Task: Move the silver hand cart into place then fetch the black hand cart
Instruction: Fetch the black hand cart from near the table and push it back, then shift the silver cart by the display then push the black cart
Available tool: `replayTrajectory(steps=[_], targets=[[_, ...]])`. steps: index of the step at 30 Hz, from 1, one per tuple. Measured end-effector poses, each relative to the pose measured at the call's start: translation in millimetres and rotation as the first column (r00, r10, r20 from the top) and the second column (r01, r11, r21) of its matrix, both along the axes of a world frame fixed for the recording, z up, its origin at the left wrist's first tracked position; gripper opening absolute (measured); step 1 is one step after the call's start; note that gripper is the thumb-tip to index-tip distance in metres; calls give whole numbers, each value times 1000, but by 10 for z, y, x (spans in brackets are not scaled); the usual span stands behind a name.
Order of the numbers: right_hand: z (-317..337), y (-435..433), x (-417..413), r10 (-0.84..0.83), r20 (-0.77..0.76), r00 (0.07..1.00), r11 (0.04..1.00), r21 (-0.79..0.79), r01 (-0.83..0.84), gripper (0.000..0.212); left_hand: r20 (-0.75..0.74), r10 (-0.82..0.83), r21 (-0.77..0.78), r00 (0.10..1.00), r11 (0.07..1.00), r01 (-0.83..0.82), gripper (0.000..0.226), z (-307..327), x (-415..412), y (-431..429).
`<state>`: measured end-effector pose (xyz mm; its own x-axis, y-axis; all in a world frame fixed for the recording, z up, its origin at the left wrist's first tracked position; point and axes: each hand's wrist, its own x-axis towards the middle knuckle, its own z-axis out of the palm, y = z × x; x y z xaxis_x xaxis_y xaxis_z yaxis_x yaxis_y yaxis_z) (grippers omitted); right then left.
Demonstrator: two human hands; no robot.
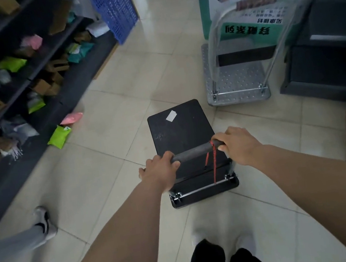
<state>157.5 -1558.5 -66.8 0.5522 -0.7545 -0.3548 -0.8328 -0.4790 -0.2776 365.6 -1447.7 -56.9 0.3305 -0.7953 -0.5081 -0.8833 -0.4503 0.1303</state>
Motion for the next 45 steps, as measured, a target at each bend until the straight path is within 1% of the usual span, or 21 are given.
replayTrajectory(steps=[6, 11, 21, 28, 33, 36, 40, 43, 45], targets=[[-51, -771, 484, 15, 4, 1000, 1000, -26, -15, 28, 5, -24, -14, 1000, 1000, 24, 29, -19, 507, -780], [-45, -1477, 949, -24, 14, 1000, 1000, -15, 24, 28, -20, -19, -29, 1000, 999, 19, 28, -73, 999, -1507], [-115, -2738, 1776, -28, 22, 999, 1000, -12, 29, 32, 16, -46, -29, 999, 998, 47, 28, -87, 1868, -2809], [-223, -3822, 2124, 31, 36, 999, 997, -78, -28, 35, 8, -15, -35, 1000, 999, 15, 29, -63, 2188, -3787], [-239, -4553, 2356, 70, 50, 996, 994, -88, -65, 35, -2, 17, -25, 1000, 1000, -17, 29, -16, 2387, -4480], [-211, -4987, 2499, 87, 59, 994, 995, -54, -84, 36, -6, 45, -34, 999, 998, -46, 30, -37, 2528, -4867], [-177, -5341, 2618, 86, 38, 996, 995, -48, -85, 37, -5, 53, -47, 999, 998, -53, 30, -100, 2612, -5214], [-152, -5553, 2735, 55, 47, 997, 998, -36, -53, 38, 0, 49, -66, 999, 997, -49, 28, -114, 2739, -5464], [-128, -5661, 2810, 32, 50, 998, 999, -26, -30, 38, -24, 48, -56, 999, 997, -50, 28, -113, 2821, -5602]])
